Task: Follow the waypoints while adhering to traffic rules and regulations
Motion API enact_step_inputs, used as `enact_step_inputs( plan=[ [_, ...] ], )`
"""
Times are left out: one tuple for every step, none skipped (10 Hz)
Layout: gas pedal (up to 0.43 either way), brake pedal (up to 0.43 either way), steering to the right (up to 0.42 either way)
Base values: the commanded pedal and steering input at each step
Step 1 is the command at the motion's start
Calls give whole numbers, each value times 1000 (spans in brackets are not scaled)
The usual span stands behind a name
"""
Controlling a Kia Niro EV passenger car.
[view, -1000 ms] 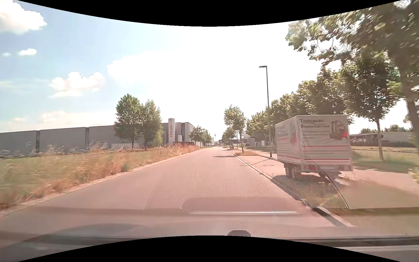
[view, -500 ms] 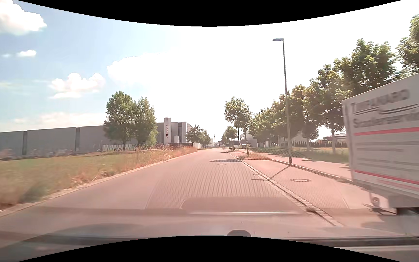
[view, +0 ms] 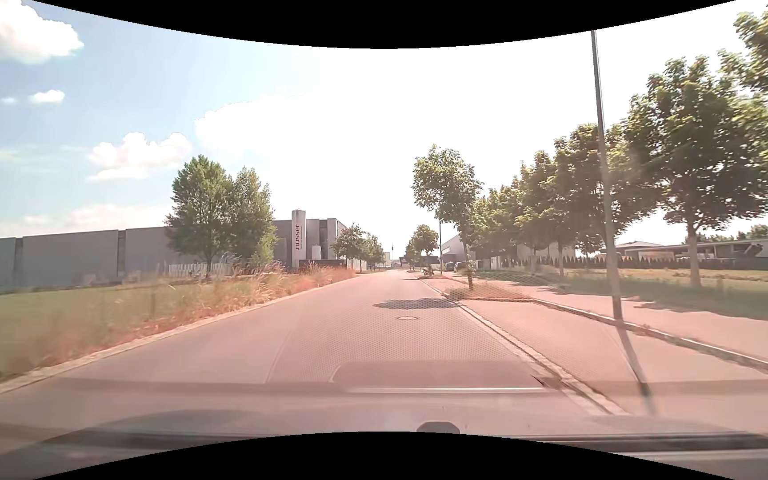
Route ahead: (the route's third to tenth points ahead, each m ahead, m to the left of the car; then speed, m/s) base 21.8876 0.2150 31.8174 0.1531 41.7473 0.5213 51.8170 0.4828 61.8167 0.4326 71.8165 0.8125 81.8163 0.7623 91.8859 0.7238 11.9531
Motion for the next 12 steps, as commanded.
enact_step_inputs(
  plan=[
    [130,0,-1],
    [118,0,-3],
    [118,0,-4],
    [138,0,-4],
    [138,0,-4],
    [150,0,-4],
    [150,0,-4],
    [150,0,-4],
    [150,0,-3],
    [150,0,-3],
    [150,0,-2],
    [150,0,-2]
  ],
)
